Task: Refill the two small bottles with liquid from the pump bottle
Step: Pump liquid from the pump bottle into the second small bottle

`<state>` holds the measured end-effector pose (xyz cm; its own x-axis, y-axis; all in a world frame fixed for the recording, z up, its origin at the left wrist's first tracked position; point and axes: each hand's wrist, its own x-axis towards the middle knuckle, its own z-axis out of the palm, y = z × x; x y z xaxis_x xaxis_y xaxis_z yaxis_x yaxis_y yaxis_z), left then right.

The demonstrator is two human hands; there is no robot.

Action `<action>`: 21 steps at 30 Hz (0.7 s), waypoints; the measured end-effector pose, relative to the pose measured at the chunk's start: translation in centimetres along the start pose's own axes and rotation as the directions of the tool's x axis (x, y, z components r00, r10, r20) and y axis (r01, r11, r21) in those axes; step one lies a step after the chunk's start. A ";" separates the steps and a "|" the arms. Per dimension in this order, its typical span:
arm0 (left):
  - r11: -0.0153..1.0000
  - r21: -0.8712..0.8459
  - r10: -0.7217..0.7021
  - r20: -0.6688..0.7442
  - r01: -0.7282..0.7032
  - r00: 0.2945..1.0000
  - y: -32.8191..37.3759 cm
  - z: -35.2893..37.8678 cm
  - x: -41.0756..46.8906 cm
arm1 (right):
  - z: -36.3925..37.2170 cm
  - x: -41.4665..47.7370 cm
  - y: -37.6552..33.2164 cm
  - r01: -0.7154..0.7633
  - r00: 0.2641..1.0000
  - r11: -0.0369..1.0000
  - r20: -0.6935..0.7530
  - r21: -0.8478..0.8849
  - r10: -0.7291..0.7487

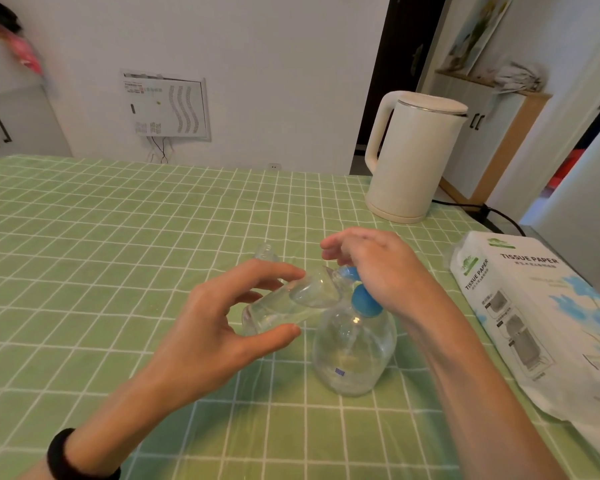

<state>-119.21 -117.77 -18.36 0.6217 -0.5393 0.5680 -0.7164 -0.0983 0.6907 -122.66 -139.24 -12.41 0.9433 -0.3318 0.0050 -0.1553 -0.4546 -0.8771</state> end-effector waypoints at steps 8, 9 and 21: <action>1.000 0.016 -0.008 0.006 0.008 1.000 -0.1 0.0 -0.1 | 0.1 -0.1 0.1 -0.029 1.000 1.000 0.007 0.011 0.029; 1.000 0.015 -0.005 0.003 0.005 1.000 -0.1 0.0 -0.1 | 0.1 -0.1 0.1 -0.017 1.000 1.000 0.002 0.014 0.017; 1.000 0.019 -0.014 0.001 0.014 1.000 0.1 -0.1 0.0 | 0.3 -0.3 0.0 -0.044 0.999 0.998 0.012 0.038 0.043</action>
<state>-119.27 -117.68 -18.22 0.6316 -0.5384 0.5578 -0.7132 -0.1215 0.6904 -122.87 -138.88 -12.56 0.9392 -0.3410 -0.0389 -0.1850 -0.4075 -0.8943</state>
